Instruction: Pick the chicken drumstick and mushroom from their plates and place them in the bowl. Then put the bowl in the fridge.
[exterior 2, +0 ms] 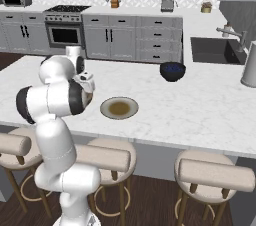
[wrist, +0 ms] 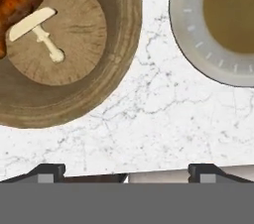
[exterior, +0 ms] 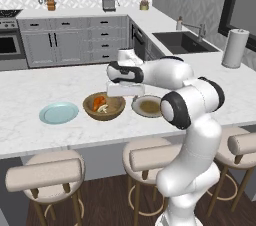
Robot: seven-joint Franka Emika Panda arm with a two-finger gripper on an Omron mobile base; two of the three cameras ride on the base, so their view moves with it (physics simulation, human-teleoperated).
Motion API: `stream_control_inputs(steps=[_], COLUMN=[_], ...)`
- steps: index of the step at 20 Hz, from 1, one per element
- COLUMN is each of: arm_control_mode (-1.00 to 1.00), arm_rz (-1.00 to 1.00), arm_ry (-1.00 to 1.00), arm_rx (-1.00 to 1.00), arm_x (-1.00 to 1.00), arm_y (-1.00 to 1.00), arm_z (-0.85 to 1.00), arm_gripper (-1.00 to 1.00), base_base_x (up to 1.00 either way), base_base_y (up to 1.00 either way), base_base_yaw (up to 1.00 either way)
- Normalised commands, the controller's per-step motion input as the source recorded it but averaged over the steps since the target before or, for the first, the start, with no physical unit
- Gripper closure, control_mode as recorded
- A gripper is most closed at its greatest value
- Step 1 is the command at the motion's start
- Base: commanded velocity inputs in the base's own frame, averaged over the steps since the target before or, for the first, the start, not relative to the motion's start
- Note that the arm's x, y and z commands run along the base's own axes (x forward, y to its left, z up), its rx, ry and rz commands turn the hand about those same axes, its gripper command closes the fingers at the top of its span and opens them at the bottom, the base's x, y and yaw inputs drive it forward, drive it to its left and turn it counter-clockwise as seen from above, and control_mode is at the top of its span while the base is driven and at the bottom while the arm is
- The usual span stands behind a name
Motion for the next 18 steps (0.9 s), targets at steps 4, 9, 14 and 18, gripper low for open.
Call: stream_control_inputs(steps=[4, 9, 14, 18], arm_control_mode=[-1.0, -1.0, -1.0, -1.0], arm_rz=[-0.1, -0.15, -0.14, -0.06], arm_ry=[0.0, 0.0, 0.0, 0.0], arm_rx=[0.06, 0.09, 0.06, 0.01], arm_x=[0.11, 0.44, 0.25, 0.4], arm_y=[-0.24, -0.02, 0.15, 0.26], arm_z=[-0.13, -0.18, -0.33, -0.25], arm_gripper=[-1.0, -1.0, -1.0, -1.0], base_base_x=[0.0, 0.0, 0.0, 0.0], base_base_y=[0.0, 0.0, 0.0, 0.0], base_base_yaw=[0.0, 0.0, 0.0, 0.0])
